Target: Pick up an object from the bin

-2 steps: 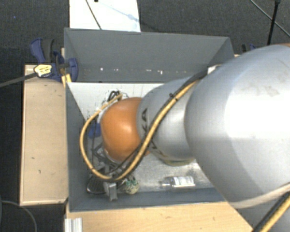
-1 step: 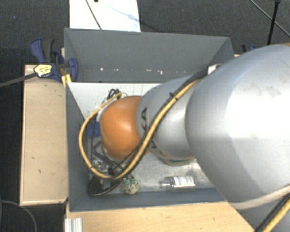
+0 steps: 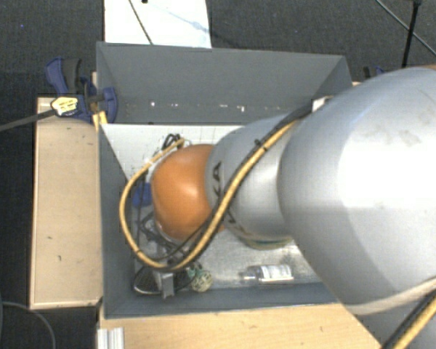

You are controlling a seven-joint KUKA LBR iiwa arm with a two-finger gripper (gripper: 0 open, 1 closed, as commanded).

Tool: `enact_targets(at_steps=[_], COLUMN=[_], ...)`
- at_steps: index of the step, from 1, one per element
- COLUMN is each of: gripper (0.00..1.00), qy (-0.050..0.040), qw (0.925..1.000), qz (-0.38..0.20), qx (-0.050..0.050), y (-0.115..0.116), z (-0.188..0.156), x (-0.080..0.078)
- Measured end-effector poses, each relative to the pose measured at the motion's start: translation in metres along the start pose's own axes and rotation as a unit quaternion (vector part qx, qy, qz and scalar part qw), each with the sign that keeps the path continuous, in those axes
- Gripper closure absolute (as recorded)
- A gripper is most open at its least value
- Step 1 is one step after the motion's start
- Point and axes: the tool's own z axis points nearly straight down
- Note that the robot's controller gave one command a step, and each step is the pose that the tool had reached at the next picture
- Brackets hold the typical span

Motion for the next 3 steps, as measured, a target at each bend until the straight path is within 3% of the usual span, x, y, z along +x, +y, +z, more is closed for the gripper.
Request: enact_targets(at_steps=[1, 2, 3], gripper=[0.0, 1.0, 1.0], qy=[0.0066, 0.0008, 0.0035], qw=[0.9953, 0.9952, 0.9966], qz=[0.097, 0.098, 0.082], qx=[0.001, 0.0, 0.001], y=[-0.029, -0.029, -0.026], z=[-0.002, -0.004, -0.157], x=[0.012, 0.009, -0.016])
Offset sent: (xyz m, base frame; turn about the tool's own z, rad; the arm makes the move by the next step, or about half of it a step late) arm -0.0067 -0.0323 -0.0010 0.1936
